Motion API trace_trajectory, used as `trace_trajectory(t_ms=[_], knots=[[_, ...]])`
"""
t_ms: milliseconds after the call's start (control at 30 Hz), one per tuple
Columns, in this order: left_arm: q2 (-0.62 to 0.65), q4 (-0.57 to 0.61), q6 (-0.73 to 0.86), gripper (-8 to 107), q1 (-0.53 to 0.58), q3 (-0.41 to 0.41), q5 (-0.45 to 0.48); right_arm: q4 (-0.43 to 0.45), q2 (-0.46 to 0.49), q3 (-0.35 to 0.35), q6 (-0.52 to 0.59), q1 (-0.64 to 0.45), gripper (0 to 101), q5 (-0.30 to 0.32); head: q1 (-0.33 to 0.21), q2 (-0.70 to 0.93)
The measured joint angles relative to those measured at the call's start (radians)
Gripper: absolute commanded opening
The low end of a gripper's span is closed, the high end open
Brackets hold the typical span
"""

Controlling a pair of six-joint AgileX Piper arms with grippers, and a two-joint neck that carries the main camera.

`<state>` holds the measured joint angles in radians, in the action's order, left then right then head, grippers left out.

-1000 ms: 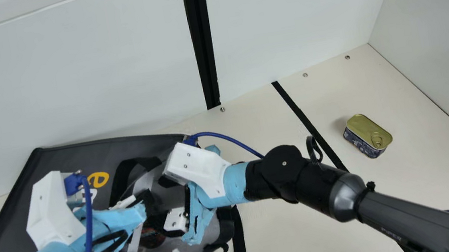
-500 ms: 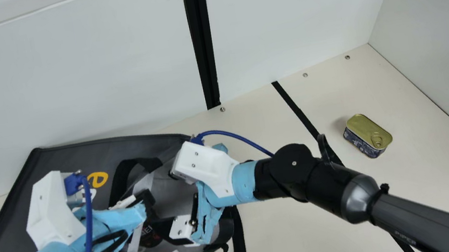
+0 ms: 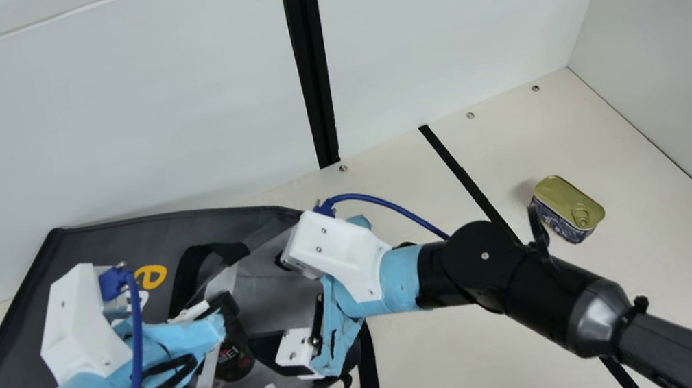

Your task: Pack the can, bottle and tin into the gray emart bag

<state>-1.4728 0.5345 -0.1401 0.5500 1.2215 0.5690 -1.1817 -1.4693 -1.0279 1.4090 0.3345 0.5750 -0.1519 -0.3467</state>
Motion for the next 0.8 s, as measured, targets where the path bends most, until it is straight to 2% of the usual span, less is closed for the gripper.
trace_trajectory(t_ms=[433,800], knots=[[0.0,0.0,0.0,10,0.0,0.0,0.0,0.121,0.11,0.038,-0.142,0.003,91,-0.024,0.0,0.0],[0.0,0.0,0.0,10,0.0,0.0,0.0,0.279,0.197,0.057,-0.303,0.006,91,-0.054,0.0,-0.002]])
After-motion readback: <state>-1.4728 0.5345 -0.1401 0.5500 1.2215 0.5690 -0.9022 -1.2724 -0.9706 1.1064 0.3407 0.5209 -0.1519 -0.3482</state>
